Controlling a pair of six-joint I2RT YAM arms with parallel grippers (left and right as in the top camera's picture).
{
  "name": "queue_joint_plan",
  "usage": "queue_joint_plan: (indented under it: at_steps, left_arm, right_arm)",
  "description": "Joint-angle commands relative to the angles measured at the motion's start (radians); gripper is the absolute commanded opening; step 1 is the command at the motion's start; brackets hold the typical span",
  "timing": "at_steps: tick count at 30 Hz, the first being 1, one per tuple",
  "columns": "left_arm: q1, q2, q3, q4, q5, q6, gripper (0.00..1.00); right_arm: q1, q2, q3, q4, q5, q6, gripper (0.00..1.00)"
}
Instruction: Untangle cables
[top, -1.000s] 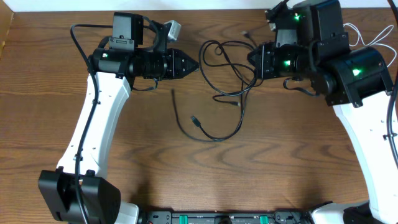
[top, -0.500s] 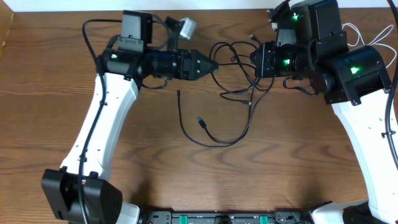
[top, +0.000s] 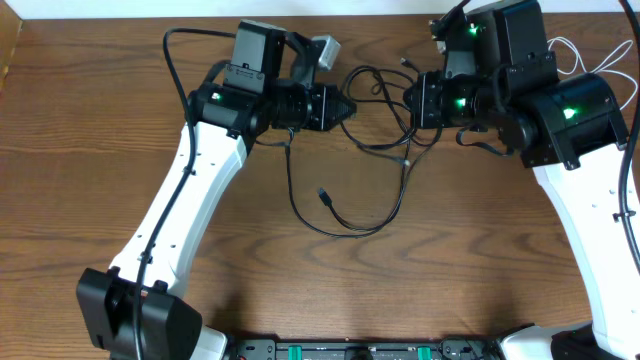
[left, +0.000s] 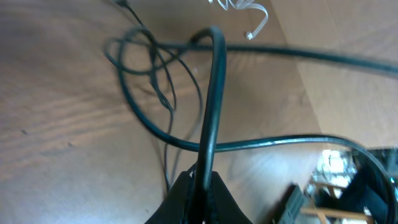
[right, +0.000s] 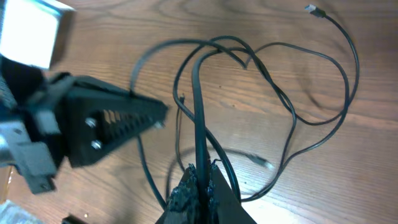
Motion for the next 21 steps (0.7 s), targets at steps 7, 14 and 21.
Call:
queue_joint_plan:
  at_steps: [7, 14, 21]
  left_arm:
    - [0.193, -0.096, 0.033, 0.202, -0.035, -0.237, 0.07]
    - [0.28, -0.22, 0.033, 0.243, -0.039, -0.26, 0.07]
    - [0.32, -0.295, 0.033, 0.217, -0.037, -0.259, 0.08]
  right_arm:
    - [0.001, 0.057, -0.088, -0.139, 0.157, 0.002, 0.01]
    - [-0.001, 0.067, -0.308, -0.071, 0.157, 0.002, 0.01]
    - [-0.001, 0.067, -0.474, 0.024, 0.135, 0.019, 0.01]
